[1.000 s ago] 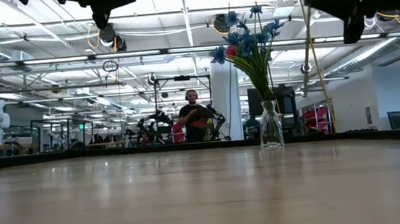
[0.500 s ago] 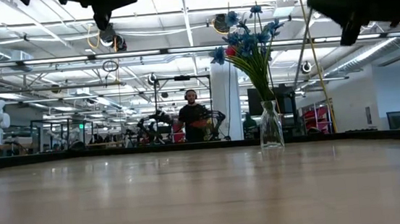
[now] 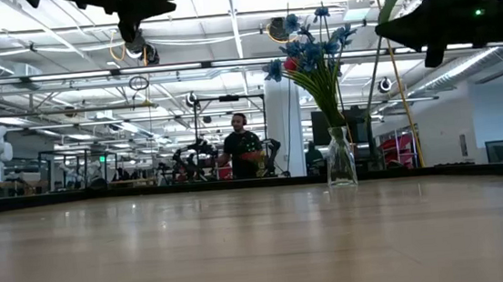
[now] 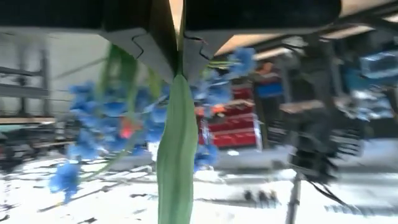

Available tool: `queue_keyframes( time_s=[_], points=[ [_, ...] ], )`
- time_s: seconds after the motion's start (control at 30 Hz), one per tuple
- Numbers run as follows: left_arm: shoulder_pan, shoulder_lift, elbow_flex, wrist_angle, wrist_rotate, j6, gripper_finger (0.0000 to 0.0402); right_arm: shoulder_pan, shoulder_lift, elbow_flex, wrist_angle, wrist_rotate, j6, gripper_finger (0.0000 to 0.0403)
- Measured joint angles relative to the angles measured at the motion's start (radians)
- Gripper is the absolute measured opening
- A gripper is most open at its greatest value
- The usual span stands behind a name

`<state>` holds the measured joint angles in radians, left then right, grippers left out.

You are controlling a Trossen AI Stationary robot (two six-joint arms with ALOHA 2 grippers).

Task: Sort flowers into vase by color
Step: Put the red flowers into the transparent vase

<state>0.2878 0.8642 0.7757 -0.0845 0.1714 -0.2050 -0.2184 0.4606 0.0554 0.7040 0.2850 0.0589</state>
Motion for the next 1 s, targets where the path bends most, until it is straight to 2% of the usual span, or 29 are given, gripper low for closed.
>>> queue_keyframes(
  time_s=[0.13,0.23,0.4,0.6,0.8,1.0],
  points=[
    [0.0,0.0,0.0,0.0,-0.033,0.0,0.0098,-0.097,0.002,0.085,-0.141,-0.012,-0.041,0.0],
    [0.0,0.0,0.0,-0.004,-0.06,0.001,0.0098,-0.175,0.011,0.14,-0.169,-0.094,-0.052,0.0],
    [0.0,0.002,0.0,-0.004,-0.075,0.001,0.0098,-0.301,0.058,0.183,-0.125,-0.198,-0.071,0.0],
    [0.0,0.002,0.0,-0.003,-0.075,0.0,0.0098,-0.44,0.206,0.183,0.052,-0.369,-0.006,0.0],
    [0.0,0.002,0.0,-0.004,-0.075,-0.048,0.0098,-0.475,0.33,0.183,0.133,-0.469,0.032,0.0],
    [-0.001,0.002,0.0,-0.008,-0.075,-0.053,0.0098,-0.475,0.384,0.183,0.23,-0.471,-0.016,0.0]
  ],
)
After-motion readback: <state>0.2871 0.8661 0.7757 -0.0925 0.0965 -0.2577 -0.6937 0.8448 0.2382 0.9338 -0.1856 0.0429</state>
